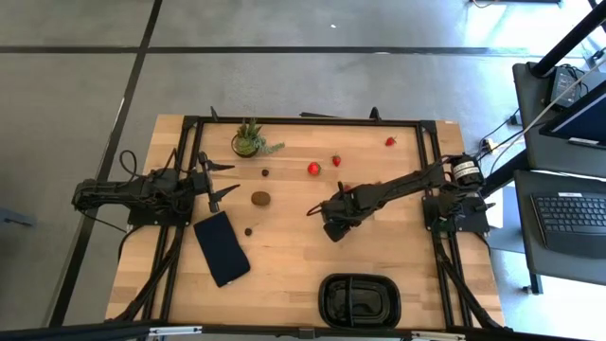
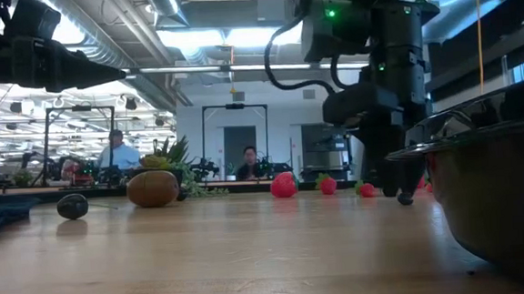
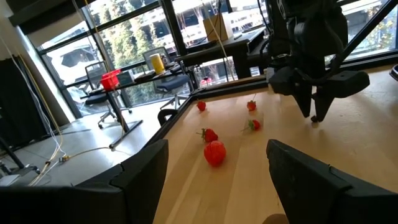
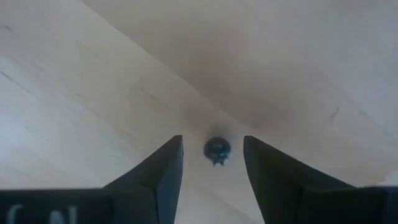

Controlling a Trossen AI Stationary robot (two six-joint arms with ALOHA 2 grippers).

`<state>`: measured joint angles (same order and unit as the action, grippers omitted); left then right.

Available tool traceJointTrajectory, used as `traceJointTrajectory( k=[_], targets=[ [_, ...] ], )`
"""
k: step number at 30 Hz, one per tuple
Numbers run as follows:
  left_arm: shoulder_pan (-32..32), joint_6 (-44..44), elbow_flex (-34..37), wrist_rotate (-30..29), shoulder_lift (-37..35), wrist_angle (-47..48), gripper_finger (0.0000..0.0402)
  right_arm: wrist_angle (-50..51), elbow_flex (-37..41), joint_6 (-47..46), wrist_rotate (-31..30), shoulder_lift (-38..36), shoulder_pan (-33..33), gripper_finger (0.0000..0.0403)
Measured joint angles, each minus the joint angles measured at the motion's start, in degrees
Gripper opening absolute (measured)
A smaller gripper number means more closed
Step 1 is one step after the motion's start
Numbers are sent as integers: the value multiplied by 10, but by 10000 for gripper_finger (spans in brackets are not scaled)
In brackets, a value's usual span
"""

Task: Pick and placing Produce into tupperware
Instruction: Put the blueberry into the black container

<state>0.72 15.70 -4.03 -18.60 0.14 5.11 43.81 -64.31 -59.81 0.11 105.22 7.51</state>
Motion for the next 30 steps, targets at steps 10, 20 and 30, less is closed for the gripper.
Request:
traceJointTrajectory(
  k=[10, 20, 30],
  targets=[
    [0, 0, 0, 0, 0, 0, 265, -4, -1, 1, 15, 20, 0, 172],
    [0, 0, 0, 0, 0, 0, 265, -2, -1, 1, 15, 20, 0, 157],
    [0, 0, 0, 0, 0, 0, 265, 0, -1, 2, 15, 21, 0, 72]
  ],
)
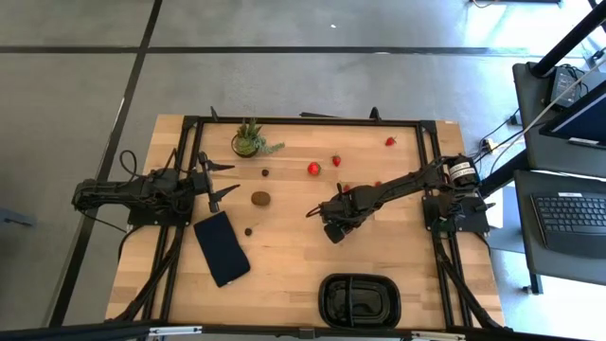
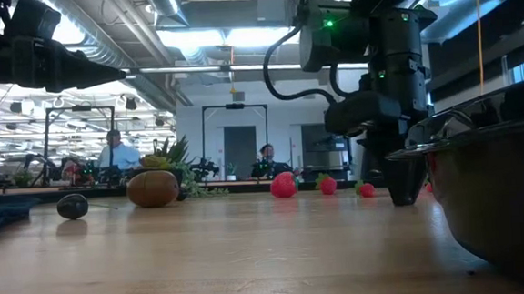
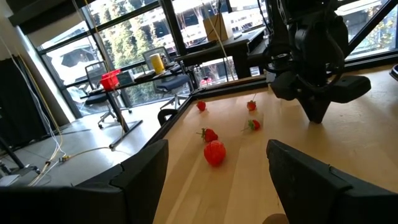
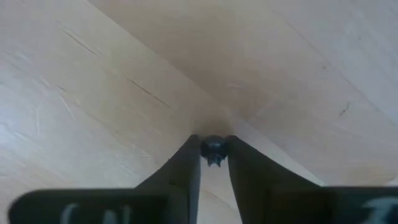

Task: Pick and placing Produce into tupperware
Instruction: Put the blueberry into the black container

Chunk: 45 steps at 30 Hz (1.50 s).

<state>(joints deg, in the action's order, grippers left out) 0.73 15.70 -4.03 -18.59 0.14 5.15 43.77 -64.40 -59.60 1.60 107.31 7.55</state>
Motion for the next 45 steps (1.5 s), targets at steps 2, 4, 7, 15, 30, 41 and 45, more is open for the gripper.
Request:
traceJointTrajectory(
  k=[2, 4, 7, 15, 30, 41, 45],
  targets=[
    [0, 0, 0, 0, 0, 0, 265, 0, 0, 3, 0, 0, 0, 63],
    [0, 0, 0, 0, 0, 0, 265, 0, 0, 11, 0, 0, 0, 59],
    [0, 0, 0, 0, 0, 0, 265, 0, 0, 15, 0, 0, 0, 63],
    [0, 0, 0, 0, 0, 0, 265, 31, -41, 44, 3, 5, 14, 63],
    [0, 0, 0, 0, 0, 0, 265, 91, -229, -37, 1, 2, 143, 64],
    [0, 0, 0, 0, 0, 1, 265, 28, -234, -123, -4, 17, 244, 64],
    [0, 0, 0, 0, 0, 4, 265, -4, -234, -123, -4, 37, 251, 63]
  ],
)
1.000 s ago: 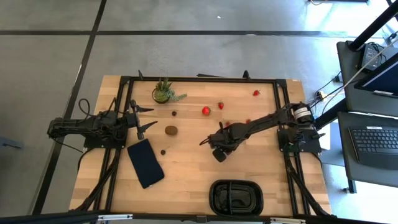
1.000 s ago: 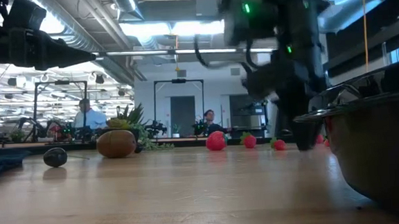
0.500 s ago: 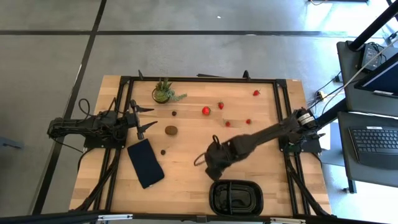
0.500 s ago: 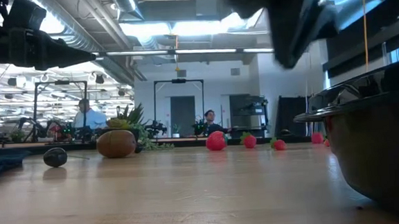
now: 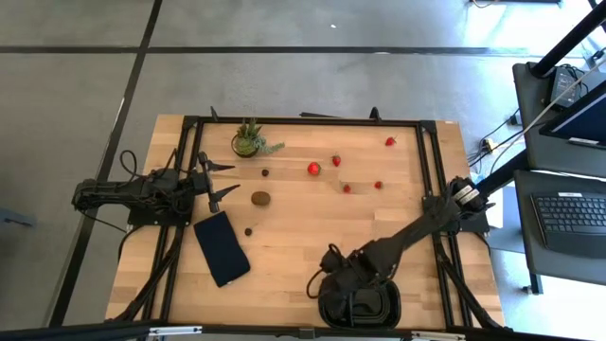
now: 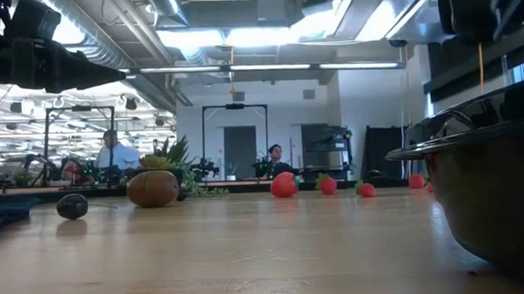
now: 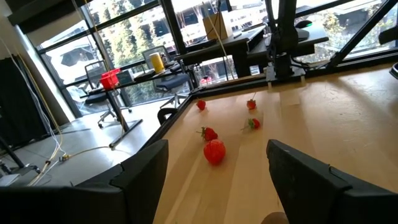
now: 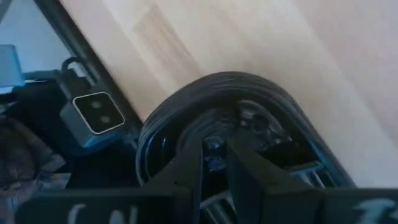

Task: Pick and placing Produce into tupperware
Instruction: Put the blueberry into the black container

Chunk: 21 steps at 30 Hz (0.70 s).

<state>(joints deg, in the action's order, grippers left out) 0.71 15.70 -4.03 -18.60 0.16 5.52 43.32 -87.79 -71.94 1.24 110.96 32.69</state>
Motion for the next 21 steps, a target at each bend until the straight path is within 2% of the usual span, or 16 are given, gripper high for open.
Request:
traceJointTrajectory(
  k=[9, 21],
  targets=[
    [0, 0, 0, 0, 0, 1, 265, -4, 1, -2, 12, 43, -1, 68],
    [0, 0, 0, 0, 0, 1, 265, -5, 1, -26, 30, 45, -1, 73]
  ],
)
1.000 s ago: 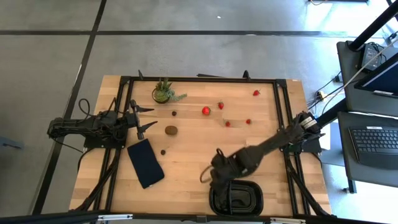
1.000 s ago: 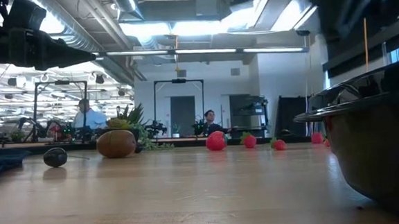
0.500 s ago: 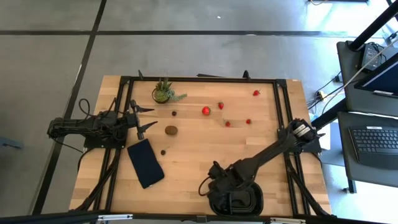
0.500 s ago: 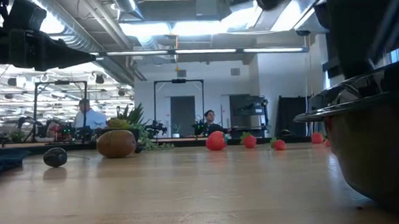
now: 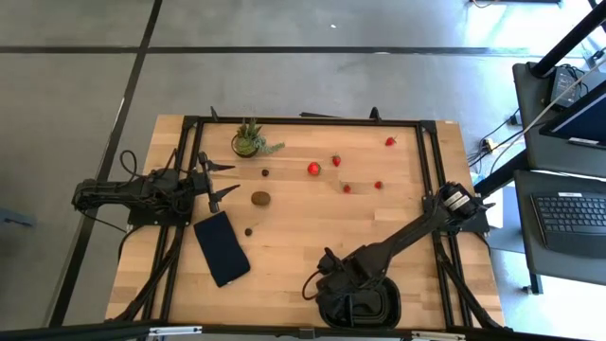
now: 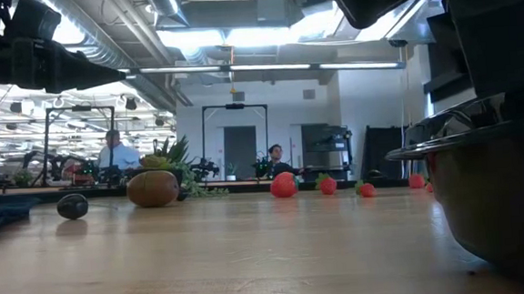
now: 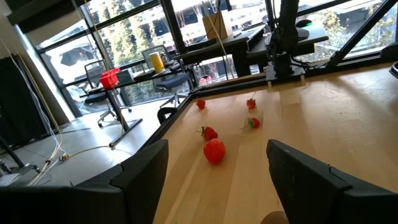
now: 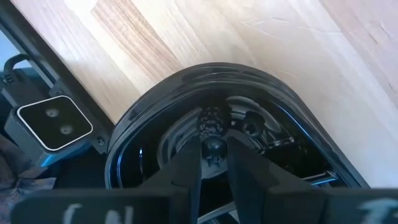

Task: Pick and placing Produce into tupperware
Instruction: Put the blueberry into the black container, then put the black cherry into the black container

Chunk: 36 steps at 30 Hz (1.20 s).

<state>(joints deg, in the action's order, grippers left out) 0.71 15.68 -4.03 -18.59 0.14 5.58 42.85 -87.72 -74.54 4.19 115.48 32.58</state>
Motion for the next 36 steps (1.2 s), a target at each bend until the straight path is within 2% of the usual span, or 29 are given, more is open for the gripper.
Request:
traceJointTrajectory(
  k=[10, 22, 28, 36],
  targets=[
    [0, 0, 0, 0, 0, 0, 265, 0, 0, 2, 0, 0, 0, 100],
    [0, 0, 0, 0, 0, 0, 265, 0, 0, 2, 15, 0, -1, 177],
    [0, 0, 0, 0, 0, 0, 265, 16, 0, 12, 16, -12, -3, 192],
    [0, 0, 0, 0, 0, 0, 265, 71, 0, 97, -137, -74, -8, 193]
  ],
)
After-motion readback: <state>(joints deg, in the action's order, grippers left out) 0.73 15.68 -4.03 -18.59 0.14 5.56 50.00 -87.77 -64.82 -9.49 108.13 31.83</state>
